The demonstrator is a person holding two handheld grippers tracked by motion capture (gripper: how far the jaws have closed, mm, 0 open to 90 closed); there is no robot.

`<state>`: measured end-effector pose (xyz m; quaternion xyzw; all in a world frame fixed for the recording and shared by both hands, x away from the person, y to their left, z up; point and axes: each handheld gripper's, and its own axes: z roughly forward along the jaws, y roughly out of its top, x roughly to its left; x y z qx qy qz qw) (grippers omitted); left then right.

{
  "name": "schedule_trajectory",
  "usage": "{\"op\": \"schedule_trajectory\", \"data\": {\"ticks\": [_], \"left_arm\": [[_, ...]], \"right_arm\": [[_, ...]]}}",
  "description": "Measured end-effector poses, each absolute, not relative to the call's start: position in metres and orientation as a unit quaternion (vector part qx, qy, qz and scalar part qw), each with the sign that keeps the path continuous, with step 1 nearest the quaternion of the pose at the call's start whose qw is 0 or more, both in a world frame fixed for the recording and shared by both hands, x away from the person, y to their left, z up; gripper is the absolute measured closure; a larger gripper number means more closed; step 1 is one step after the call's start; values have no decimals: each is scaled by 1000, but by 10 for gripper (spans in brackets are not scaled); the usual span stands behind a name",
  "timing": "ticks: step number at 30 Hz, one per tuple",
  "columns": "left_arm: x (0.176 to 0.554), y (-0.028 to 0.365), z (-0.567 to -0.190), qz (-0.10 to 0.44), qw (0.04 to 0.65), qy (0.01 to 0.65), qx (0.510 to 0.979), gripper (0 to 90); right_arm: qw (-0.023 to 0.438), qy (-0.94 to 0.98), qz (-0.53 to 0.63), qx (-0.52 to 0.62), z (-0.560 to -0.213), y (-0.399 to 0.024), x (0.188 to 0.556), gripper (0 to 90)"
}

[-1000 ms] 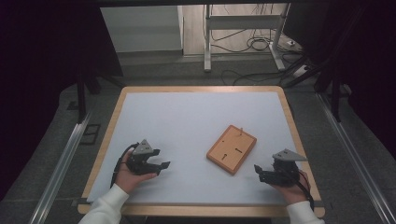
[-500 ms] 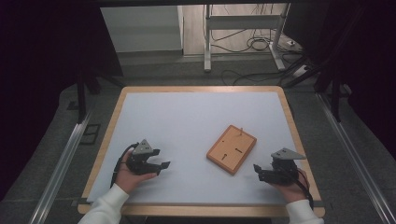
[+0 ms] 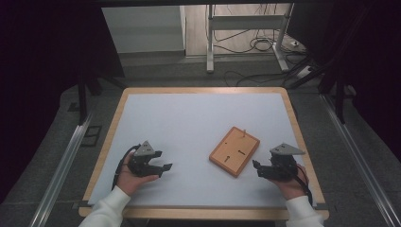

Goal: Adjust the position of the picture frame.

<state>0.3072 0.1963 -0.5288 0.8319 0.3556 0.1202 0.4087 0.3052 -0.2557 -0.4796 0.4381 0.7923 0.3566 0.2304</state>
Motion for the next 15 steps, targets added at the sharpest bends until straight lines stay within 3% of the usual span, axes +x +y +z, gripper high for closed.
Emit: {"op": "schedule_trajectory", "data": {"ticks": [15], "left_arm": [[307,195,-529,119,405,354,834,300]], "right_arm": [[230,788,367,438,-470,-244,327,235]]}}
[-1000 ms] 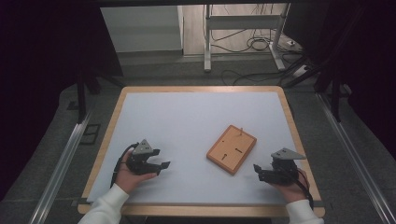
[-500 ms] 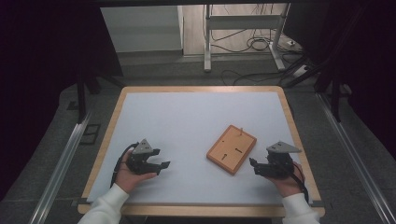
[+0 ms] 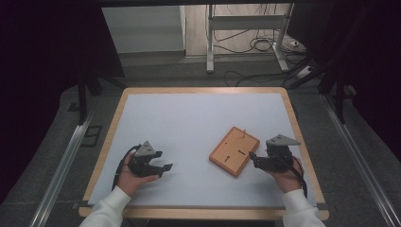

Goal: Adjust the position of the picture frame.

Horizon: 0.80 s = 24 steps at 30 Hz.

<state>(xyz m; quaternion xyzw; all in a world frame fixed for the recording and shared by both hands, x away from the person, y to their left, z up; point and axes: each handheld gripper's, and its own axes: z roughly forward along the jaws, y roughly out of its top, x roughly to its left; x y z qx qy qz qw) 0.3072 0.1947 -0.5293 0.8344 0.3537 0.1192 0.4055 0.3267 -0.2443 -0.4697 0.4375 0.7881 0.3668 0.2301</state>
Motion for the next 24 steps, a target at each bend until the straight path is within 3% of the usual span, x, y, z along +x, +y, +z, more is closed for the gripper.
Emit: {"op": "schedule_trajectory", "data": {"ticks": [24], "left_arm": [[307,195,-529,117,405,353,835,300]], "right_arm": [[222,793,358,440,-482,-228,387,342]]}}
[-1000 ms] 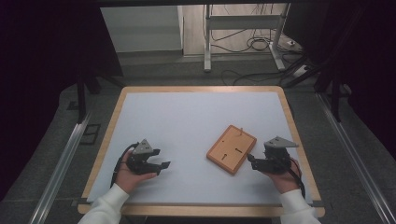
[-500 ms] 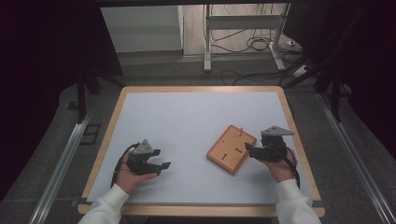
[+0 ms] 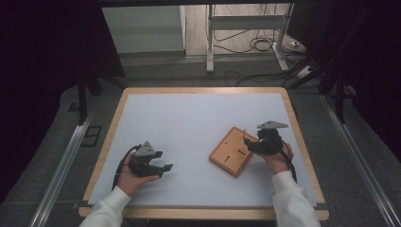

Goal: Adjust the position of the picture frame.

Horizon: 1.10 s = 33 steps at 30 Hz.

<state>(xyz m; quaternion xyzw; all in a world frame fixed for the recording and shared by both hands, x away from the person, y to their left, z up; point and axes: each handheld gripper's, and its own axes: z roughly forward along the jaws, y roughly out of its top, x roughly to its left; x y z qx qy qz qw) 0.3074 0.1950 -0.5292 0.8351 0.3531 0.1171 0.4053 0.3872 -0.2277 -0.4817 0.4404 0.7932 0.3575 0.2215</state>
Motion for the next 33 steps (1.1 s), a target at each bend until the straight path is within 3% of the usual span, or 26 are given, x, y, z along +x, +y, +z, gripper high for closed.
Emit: {"op": "schedule_trajectory", "data": {"ticks": [9,19,27,33], "left_arm": [[307,194,-530,117,404,351,837,300],[307,195,-530,118,405,354,835,299],[306,194,-530,117,403,348,838,299],[307,194,-531,115,403,347,839,298]], "right_arm": [[217,798,356,434,-490,-216,406,407],[201,810,348,427,-499,-209,427,539],[188,803,362,434,-504,-216,427,671],[180,806,372,424,-508,-217,428,832]]}}
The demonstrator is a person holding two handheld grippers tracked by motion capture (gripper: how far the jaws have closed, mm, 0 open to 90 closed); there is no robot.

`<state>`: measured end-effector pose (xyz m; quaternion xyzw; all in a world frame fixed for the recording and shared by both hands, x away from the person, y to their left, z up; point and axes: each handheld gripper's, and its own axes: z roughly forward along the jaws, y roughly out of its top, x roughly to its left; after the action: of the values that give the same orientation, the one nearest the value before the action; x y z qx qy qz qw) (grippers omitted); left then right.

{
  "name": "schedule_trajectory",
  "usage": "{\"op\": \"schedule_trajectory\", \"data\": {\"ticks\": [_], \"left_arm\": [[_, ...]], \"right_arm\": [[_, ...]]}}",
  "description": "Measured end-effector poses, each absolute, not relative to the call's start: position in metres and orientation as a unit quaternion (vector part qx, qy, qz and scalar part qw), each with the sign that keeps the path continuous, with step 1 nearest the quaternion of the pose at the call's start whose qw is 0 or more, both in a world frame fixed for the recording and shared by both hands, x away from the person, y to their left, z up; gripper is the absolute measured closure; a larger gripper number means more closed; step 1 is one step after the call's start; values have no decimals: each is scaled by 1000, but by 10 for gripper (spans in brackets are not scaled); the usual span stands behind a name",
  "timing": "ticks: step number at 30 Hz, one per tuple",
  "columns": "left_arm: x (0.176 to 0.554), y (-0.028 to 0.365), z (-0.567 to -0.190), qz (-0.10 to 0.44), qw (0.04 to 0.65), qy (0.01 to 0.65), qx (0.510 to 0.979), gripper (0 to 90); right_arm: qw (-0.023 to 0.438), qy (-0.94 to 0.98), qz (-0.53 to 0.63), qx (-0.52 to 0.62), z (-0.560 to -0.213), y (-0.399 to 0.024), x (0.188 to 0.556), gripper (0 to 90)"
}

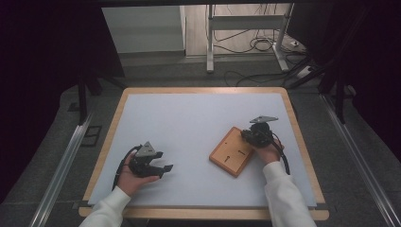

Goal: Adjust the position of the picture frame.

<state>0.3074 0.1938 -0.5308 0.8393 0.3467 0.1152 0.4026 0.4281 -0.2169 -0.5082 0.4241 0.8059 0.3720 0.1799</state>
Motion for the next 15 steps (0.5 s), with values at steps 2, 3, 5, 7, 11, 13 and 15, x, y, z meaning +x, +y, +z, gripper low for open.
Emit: {"op": "schedule_trajectory", "data": {"ticks": [2,3,5,7,11,13,15], "left_arm": [[307,194,-531,114,403,346,840,298],[307,194,-531,114,403,345,840,299],[307,194,-531,114,403,345,840,299],[307,194,-531,114,403,345,840,299],[307,195,-531,114,403,347,839,299],[307,195,-531,115,403,348,839,298],[307,195,-531,115,403,347,839,299]], "right_arm": [[183,807,371,422,-508,-217,428,836],[186,808,370,419,-508,-216,428,840],[179,804,375,426,-508,-217,428,843],[177,804,376,425,-507,-217,427,842],[178,812,379,406,-498,-211,422,841],[175,820,379,391,-495,-206,419,841],[169,829,379,375,-493,-198,414,841]]}}
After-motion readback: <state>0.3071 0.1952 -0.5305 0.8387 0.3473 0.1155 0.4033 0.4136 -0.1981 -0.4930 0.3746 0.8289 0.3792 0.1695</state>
